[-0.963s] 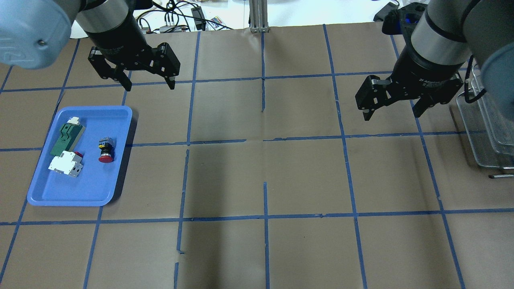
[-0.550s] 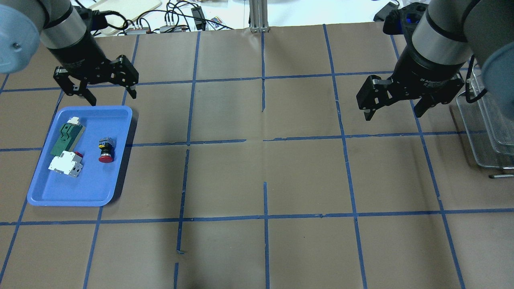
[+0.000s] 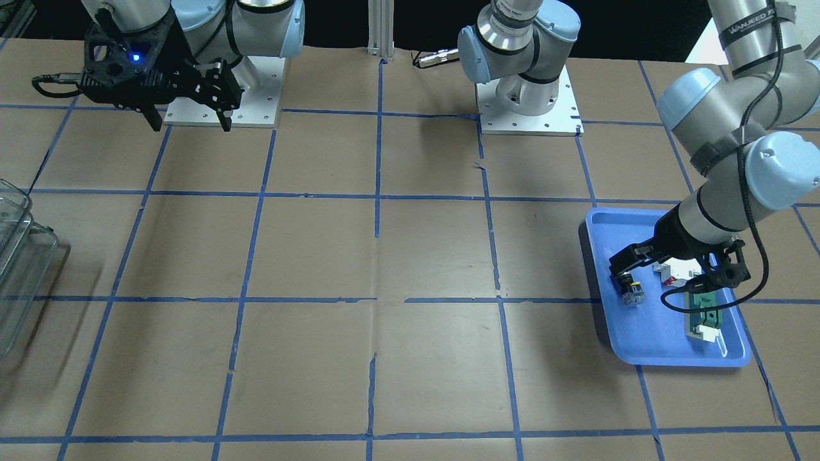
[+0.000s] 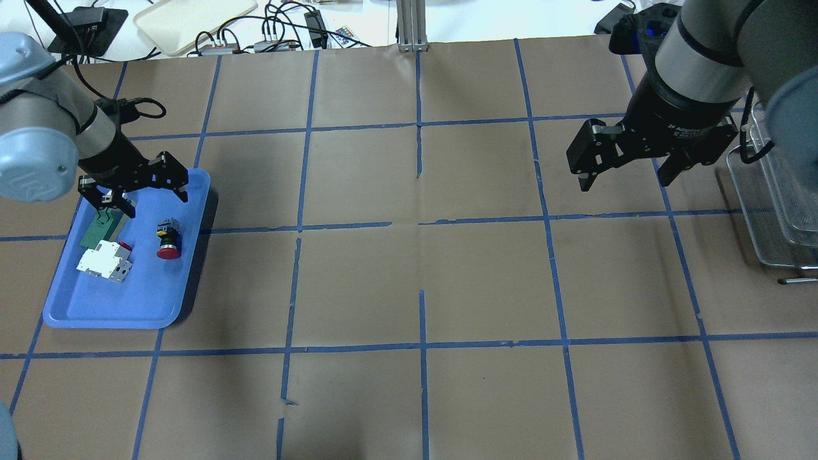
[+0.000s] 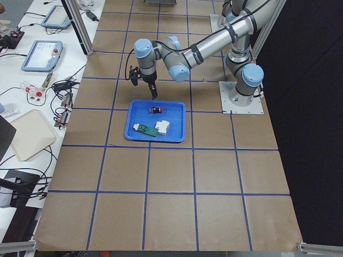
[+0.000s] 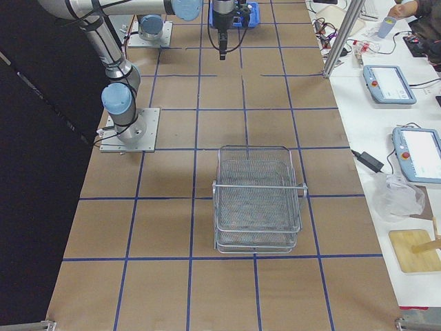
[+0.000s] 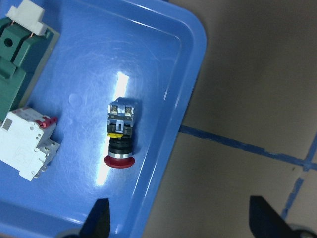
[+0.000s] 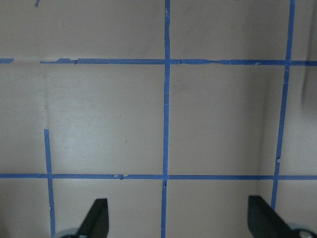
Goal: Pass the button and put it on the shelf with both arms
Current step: 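Lower the left gripper into the blue tray onto the red-capped button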
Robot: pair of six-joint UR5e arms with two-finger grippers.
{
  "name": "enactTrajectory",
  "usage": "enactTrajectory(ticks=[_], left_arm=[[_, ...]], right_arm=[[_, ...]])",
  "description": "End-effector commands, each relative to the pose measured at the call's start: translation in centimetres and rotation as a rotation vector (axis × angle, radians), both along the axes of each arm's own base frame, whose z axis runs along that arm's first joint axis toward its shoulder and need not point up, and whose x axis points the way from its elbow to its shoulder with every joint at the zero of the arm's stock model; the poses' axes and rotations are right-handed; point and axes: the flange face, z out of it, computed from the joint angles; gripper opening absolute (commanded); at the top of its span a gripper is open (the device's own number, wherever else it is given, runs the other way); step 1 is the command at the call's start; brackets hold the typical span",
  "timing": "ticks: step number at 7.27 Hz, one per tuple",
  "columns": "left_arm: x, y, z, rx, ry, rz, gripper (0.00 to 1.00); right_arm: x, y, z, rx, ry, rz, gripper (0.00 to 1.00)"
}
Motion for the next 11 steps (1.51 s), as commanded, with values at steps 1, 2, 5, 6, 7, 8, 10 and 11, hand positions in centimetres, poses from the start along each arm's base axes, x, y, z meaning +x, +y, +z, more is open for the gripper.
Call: enactTrajectory(ticks=[1,2,5,6,7,8,10,11], left_arm=[[3.3,1.7,-5.6,0.020,-0.005,0.017,0.98],[3.7,1.3,-6.8,0.035,-0.002,0.024,0.98],[3.9,1.5,-8.7,0.075,-0.003,0.023,0.80],[3.9,1.5,-8.8,0.078,-0.001,0.017,0.43],[3.9,1.5,-8.7,0.079,0.001,0.011,0.20],[3.7,1.7,-9.0,0.088,0.008,0.002,0.09],[3.8,1.5,-8.5,0.076,0.018,-0.130,0.00],[3.7,1.4,-7.3,0.057,0.021,-0.231,0.00]], right_arm=[[-0.1,0.0,0.1,-0.004,0.000,0.002,1.00],[-0.1,0.0,0.1,-0.004,0.000,0.014,1.00],[0.0,0.0,0.1,-0.002,0.000,0.015,1.00],[-0.1,0.0,0.1,-0.001,0.000,0.014,1.00],[-0.1,0.1,0.0,0.004,0.006,0.014,1.00],[-0.1,0.1,0.0,0.004,0.007,0.012,1.00],[-0.2,-0.1,0.0,-0.004,0.007,0.006,1.00],[-0.4,-0.1,0.1,-0.008,0.009,-0.007,1.00]])
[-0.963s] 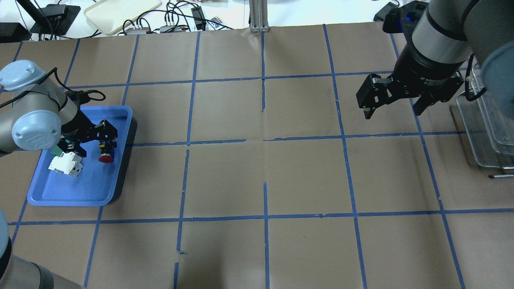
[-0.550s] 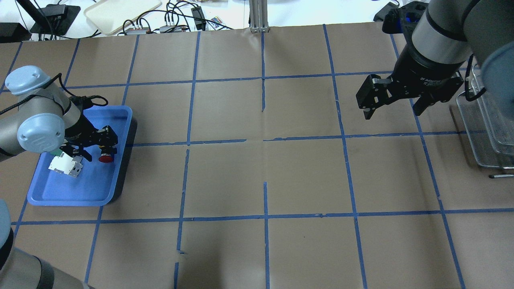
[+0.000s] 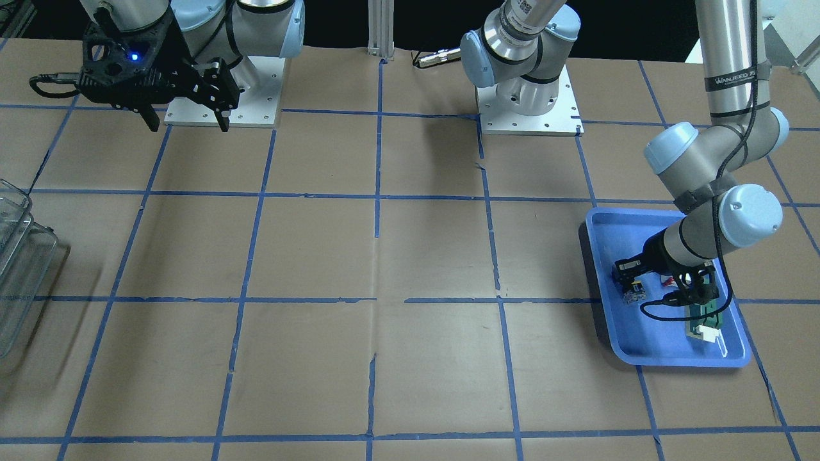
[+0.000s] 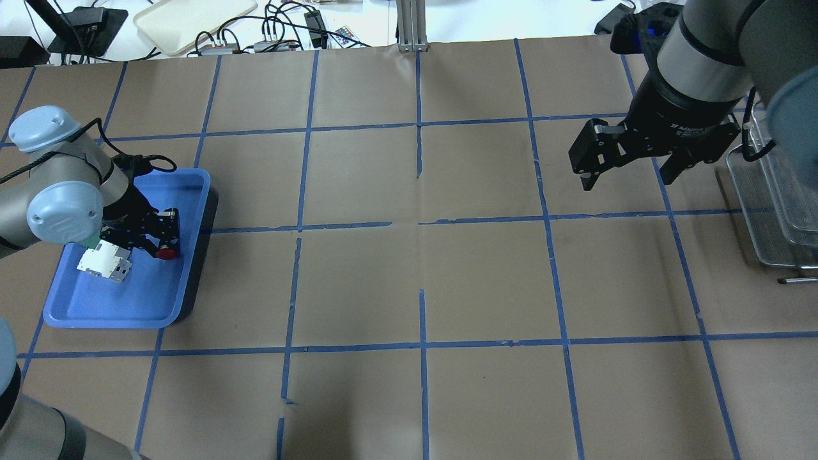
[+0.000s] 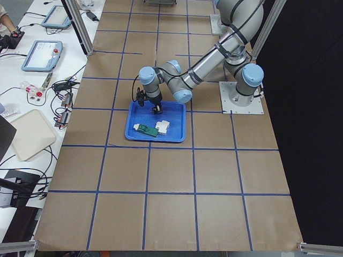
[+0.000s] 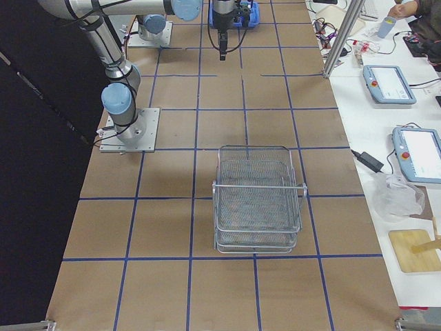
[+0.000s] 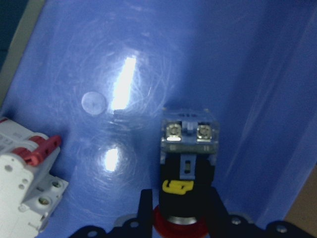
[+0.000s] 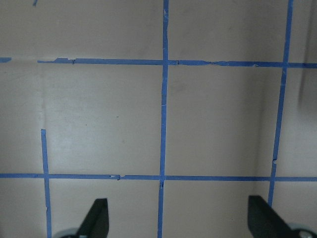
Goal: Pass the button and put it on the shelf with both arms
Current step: 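Close the left gripper on the button while the right gripper shifts outward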
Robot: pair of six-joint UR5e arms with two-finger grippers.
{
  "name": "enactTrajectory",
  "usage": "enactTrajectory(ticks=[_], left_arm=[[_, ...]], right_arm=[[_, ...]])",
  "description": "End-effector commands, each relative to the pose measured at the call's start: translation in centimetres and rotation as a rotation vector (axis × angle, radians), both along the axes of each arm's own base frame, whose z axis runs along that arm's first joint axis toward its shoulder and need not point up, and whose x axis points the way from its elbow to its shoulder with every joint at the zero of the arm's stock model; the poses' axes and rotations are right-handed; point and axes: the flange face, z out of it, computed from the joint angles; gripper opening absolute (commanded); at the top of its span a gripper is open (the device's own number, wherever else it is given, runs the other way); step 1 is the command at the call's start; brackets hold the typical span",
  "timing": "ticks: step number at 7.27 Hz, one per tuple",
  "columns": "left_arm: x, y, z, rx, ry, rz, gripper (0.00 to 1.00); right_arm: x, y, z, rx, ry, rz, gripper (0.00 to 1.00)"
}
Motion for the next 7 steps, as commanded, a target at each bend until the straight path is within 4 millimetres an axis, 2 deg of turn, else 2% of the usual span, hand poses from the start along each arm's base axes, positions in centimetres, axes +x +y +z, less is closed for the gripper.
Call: enactTrajectory(ticks=[1,2,3,4,5,6,7], left_arm=[[-1.0,-0.3,2.2,-0.044,0.025,-0.263,0.00],[-2.3,-0.4,3.5,-0.070,0.041,-0.451,0.00],[-5.6,-0.8,5.2,-0.096,0.038,-0.622,0.00],[-9.6,-1.4,7.7,-0.131,0.008,-0.717,0.00],[-12.8,-1.9,9.4,-0.156,-0.010,-0.778,0.00],[-12.9,-2.2,9.8,-0.162,-0.019,-0.782,0.00],[-11.7,-2.1,8.6,-0.139,-0.015,-0.749,0.00]], right_arm=[[-0.2,-0.1,0.2,-0.014,0.005,-0.016,1.00],[-0.6,-0.2,0.4,-0.017,0.006,-0.023,1.00],[-1.6,-0.5,0.4,-0.018,-0.001,-0.049,1.00],[-3.8,-1.0,0.3,-0.016,-0.010,-0.101,1.00],[-5.2,-1.1,0.3,-0.012,-0.010,-0.132,1.00],[-5.2,-1.0,0.4,-0.008,-0.009,-0.132,1.00],[-5.0,-0.5,0.6,-0.007,-0.009,-0.129,1.00]])
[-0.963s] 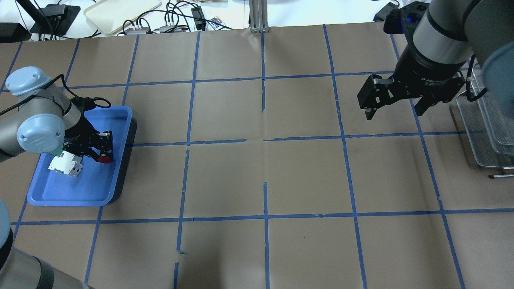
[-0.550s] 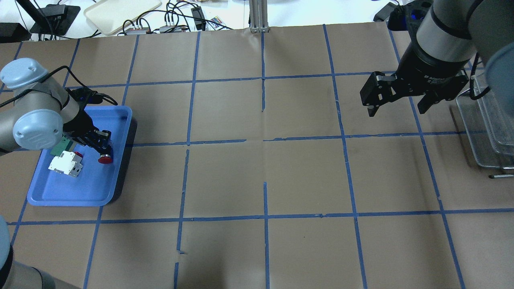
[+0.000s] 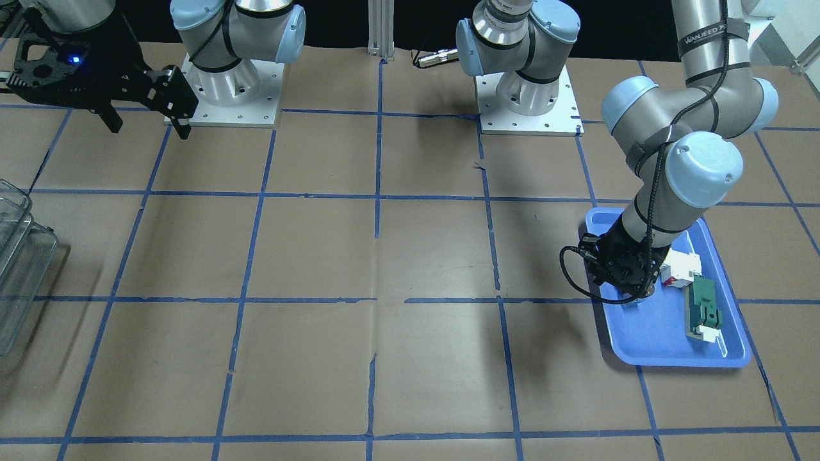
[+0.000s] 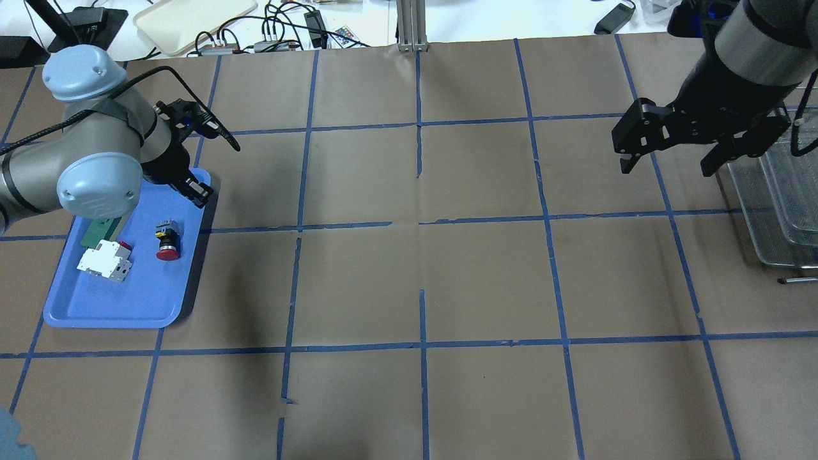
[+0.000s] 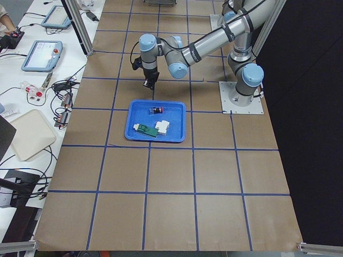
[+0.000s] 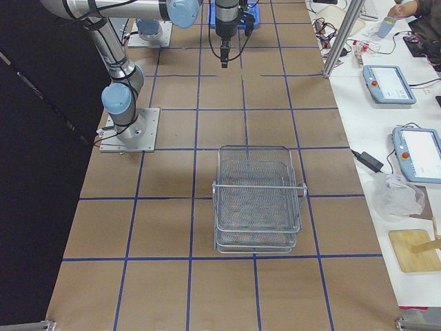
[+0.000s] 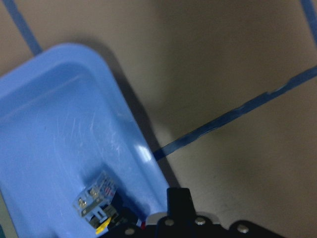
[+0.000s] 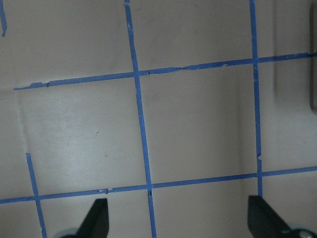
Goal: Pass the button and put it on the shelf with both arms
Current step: 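Close the left gripper on the button while the right gripper shifts outward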
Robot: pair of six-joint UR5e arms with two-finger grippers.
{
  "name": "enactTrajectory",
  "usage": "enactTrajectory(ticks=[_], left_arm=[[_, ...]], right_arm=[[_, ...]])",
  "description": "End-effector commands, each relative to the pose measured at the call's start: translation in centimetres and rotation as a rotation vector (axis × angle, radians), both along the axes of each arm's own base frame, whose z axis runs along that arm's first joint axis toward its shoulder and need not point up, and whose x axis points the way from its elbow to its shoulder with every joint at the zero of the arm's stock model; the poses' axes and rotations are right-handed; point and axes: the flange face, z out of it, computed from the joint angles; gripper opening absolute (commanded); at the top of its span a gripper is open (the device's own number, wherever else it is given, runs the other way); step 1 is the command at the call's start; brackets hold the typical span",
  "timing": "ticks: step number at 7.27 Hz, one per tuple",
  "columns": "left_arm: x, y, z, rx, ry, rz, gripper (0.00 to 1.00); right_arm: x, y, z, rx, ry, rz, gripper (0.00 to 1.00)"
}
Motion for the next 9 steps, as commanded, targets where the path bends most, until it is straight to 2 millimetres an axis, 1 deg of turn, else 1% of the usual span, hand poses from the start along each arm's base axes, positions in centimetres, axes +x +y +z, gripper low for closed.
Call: enactTrajectory(ticks=[1,2,3,4,5,6,7,8,9], left_arm=[[4.6,0.3,-1.4,0.023,0.002,0.156,0.00],[9.3,1.8,-3.0,0.043,0.015,0.385,0.18],[10.7,2.7,-4.4,0.051,0.022,0.522,0.40],[11.0,2.5,-5.3,0.038,0.021,0.584,0.62],[11.3,2.4,-6.7,0.061,0.023,0.618,0.67],[11.5,2.2,-7.7,0.078,0.029,0.625,0.70],[11.7,2.0,-8.5,0.092,0.031,0.626,0.68],[11.8,2.0,-8.9,0.100,0.031,0.626,0.67],[12.0,2.3,-9.6,0.113,0.033,0.632,0.68]], right_arm=[[0.1,1.2,1.0,-0.014,0.000,0.006,1.00],[0.1,1.5,0.7,-0.002,-0.003,0.012,1.00],[0.2,1.6,0.7,-0.002,-0.003,0.013,1.00],[0.7,1.6,0.6,0.004,-0.036,0.016,1.00],[1.0,1.7,0.1,0.011,-0.061,0.019,1.00],[1.0,1.8,0.1,0.012,-0.059,0.021,1.00],[1.0,1.9,0.2,0.010,-0.060,0.021,1.00],[1.0,2.0,-0.2,0.019,-0.061,0.021,1.00],[1.1,2.2,-1.2,0.039,-0.065,0.020,1.00]])
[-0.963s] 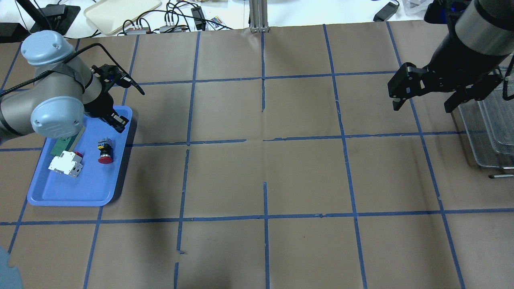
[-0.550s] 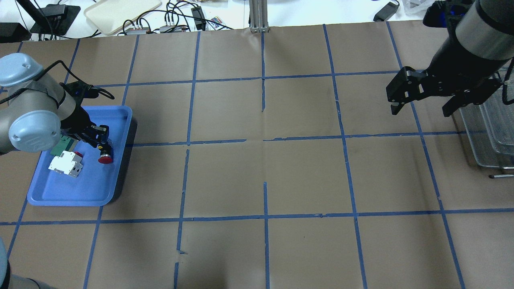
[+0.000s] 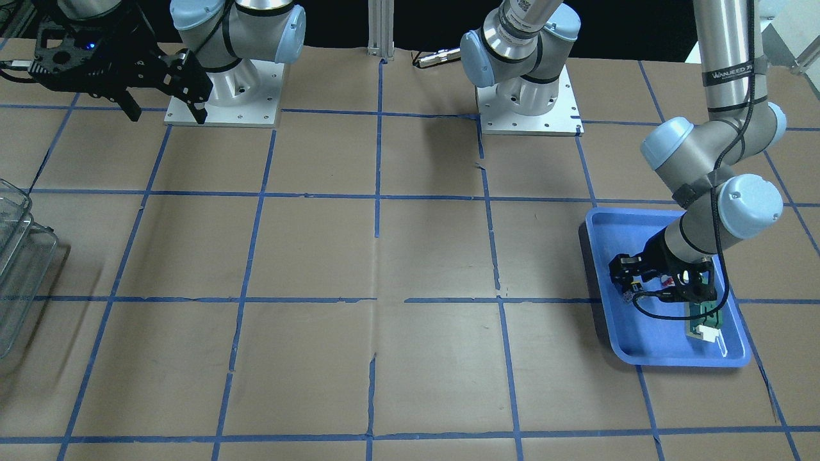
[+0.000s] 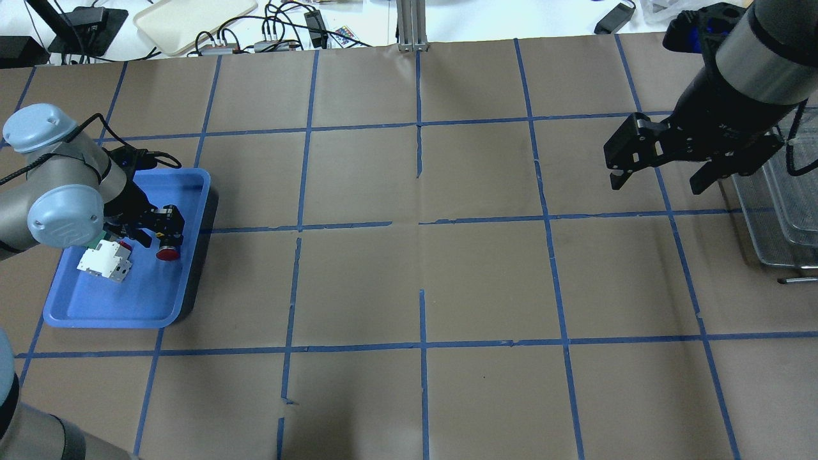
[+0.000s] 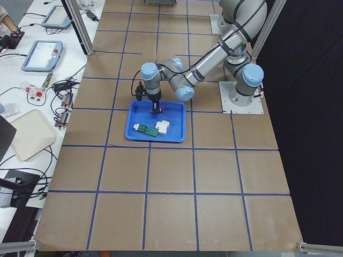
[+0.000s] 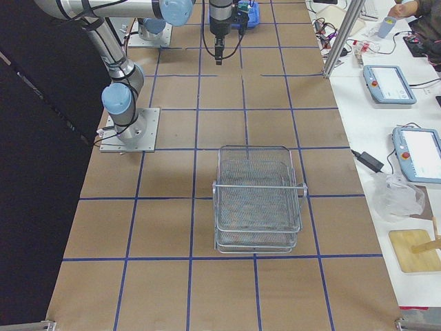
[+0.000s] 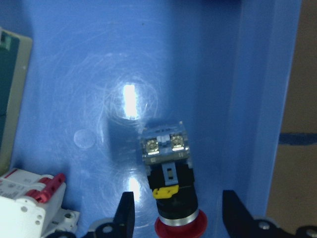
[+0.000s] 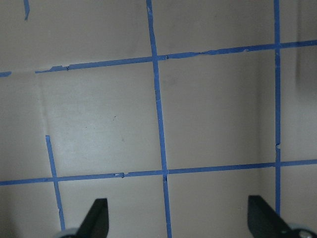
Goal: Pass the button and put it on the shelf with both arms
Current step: 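Close the left gripper on the button while the right gripper shifts outward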
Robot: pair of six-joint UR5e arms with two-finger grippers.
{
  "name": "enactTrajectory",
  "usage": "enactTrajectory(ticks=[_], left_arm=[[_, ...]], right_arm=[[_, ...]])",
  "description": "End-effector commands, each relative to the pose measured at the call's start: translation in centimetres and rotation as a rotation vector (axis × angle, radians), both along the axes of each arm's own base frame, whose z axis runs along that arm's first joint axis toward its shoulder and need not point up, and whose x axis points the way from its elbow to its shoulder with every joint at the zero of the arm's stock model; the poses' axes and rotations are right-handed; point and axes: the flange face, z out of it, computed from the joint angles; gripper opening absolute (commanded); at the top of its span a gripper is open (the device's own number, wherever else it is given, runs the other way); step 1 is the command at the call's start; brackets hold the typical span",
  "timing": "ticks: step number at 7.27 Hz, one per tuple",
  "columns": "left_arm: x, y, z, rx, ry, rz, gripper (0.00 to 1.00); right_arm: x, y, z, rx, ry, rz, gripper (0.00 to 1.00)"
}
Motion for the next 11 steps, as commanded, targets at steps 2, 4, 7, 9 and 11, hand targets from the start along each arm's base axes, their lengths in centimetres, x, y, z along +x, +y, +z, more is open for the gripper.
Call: enactTrajectory(ticks=[2,4,7,9,11], left_arm=[[0.4,0.4,-1.0,0.020,0.012,0.002,0.31],[0.5,0.5,-0.7,0.015,0.013,-0.004,0.00],[-0.5,0.1,3.5,-0.069,0.054,-0.093,0.00],[-1.3,0.1,6.5,-0.135,0.049,-0.415,0.00],[-5.5,-0.2,9.2,-0.170,0.068,-0.739,0.00]], right_arm=[[0.1,0.4,-0.9,0.016,-0.005,-0.001,1.00],[0.0,0.3,-0.9,0.016,-0.002,-0.009,1.00],[-0.1,0.1,-1.0,0.010,0.014,-0.010,1.00],[-0.2,-0.1,-1.0,0.004,0.015,-0.019,1.00],[-1.5,-0.8,-0.9,0.020,-0.001,-0.155,1.00]])
